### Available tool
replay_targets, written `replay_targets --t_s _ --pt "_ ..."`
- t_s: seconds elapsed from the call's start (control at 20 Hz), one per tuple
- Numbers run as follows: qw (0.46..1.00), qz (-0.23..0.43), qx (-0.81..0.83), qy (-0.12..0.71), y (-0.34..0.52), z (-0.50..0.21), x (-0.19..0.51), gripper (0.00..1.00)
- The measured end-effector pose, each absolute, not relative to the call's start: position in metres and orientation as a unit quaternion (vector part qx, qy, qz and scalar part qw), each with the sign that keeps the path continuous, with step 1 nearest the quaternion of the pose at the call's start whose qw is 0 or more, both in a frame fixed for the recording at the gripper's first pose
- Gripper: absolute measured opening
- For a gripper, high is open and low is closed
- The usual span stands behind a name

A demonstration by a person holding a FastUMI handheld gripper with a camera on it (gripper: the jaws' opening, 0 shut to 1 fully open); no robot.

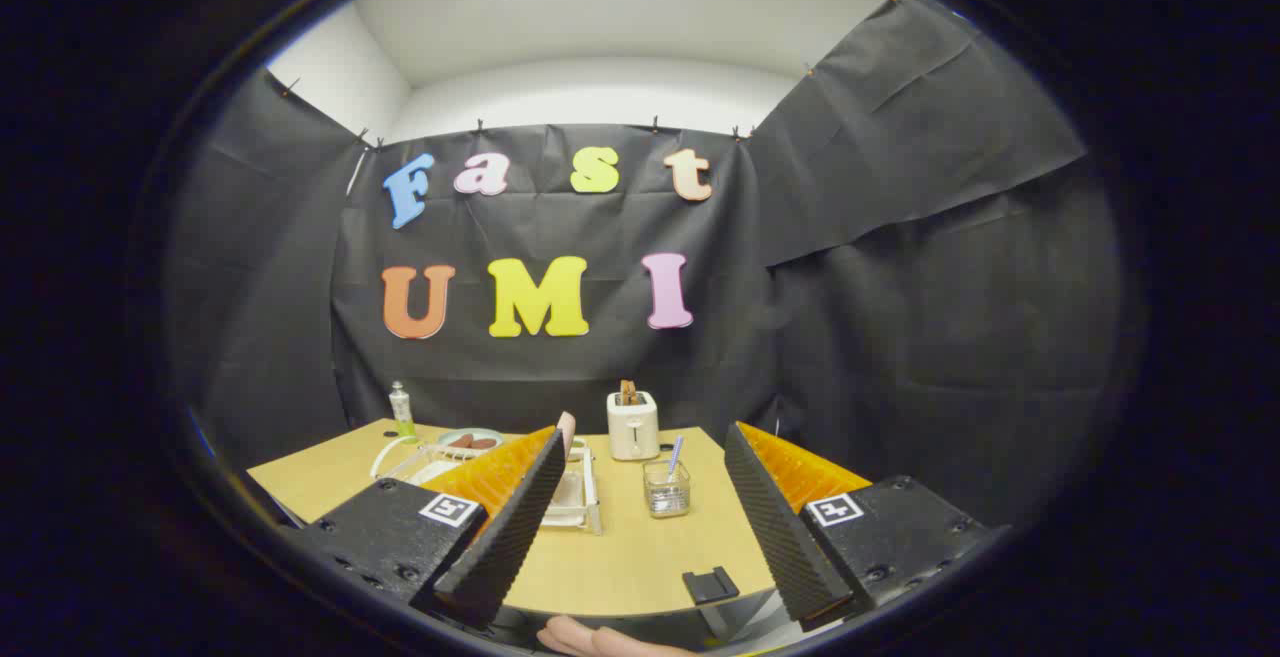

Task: Take the plate from the dish rack, then take the spoon from the basket and place it into the plate.

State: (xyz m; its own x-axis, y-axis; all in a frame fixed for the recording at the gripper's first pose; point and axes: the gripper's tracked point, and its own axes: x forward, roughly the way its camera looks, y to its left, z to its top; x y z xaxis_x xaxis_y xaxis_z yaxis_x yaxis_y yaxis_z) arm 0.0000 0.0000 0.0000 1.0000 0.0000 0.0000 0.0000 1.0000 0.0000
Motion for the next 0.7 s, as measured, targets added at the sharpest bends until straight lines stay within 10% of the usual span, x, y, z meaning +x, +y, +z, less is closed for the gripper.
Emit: replay_targets --t_s 0.7 --pt "1.000 -0.008 -0.005 0.011 -0.008 -0.012 0.000 1.00"
